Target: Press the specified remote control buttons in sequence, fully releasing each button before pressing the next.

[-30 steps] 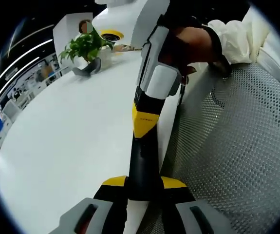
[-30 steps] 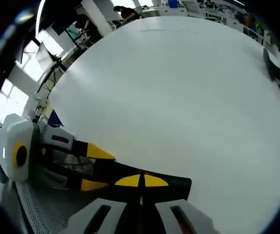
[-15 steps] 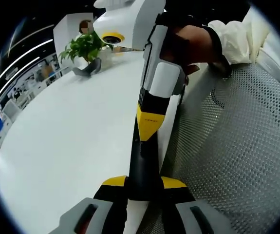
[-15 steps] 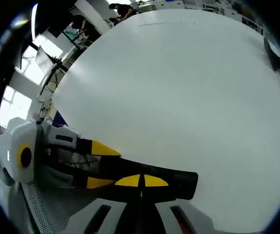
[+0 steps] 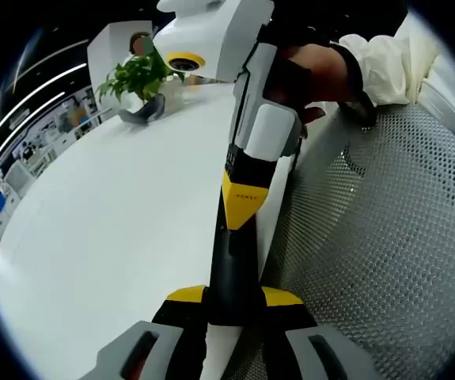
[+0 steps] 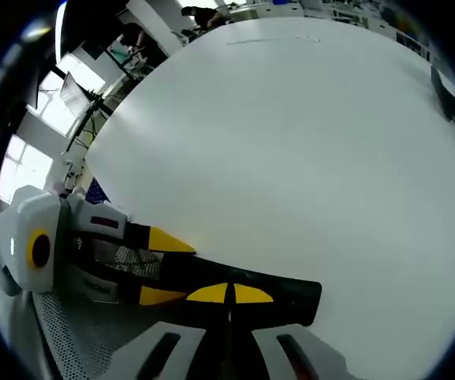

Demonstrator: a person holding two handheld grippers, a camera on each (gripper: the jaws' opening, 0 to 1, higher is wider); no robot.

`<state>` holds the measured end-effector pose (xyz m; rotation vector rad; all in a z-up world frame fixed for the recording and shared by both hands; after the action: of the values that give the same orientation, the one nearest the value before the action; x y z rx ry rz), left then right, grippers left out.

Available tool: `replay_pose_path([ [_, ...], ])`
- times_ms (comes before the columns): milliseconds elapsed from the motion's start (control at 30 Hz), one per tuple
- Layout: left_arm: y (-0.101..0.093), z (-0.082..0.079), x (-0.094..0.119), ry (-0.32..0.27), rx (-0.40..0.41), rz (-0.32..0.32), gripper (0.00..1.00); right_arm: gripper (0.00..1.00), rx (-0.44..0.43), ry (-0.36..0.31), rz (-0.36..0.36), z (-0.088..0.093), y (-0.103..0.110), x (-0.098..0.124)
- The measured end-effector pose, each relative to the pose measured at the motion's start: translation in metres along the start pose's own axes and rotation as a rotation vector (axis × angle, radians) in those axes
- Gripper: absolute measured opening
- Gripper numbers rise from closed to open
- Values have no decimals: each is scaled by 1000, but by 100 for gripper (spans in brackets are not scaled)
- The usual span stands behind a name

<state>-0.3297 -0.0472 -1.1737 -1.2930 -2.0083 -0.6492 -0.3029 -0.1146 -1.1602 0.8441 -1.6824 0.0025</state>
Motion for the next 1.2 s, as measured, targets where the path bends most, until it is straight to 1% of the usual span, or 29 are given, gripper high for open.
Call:
replay_pose_path([
  [200,0,0,0,1,-3,-1,24,0,-23,3,-14,0,0,1],
  [500,-1,0,0,2,-2,-1,24,0,-22,5,-12,0,0,2],
  [733,-1,0,0,2,0,-1,24,0,-12,21,0,3,0,3],
  [933,-1,0,0,1,-2,-1,24,0,-61,47,-32,7,2,6],
  [1100,-1,-1,0,1,-4,-2,24,0,-48,68,-13,10,1,2],
  [1200,-1,-1,0,2,-9,-3,24,0,-49,67,-14,9,1,3],
])
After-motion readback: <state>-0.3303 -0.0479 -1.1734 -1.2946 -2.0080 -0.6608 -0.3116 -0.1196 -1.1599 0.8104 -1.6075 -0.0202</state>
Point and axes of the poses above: the point that each gripper's makers call its tool centre point, and the gripper's own axes: x roughly backward along the fingers, y roughly to its left, z roughly out of its underside, the point moved 3 cm from there along x, roughly backward along the fingers, and after that the axes turned 2 degrees about -z, right-handed, at the moved point
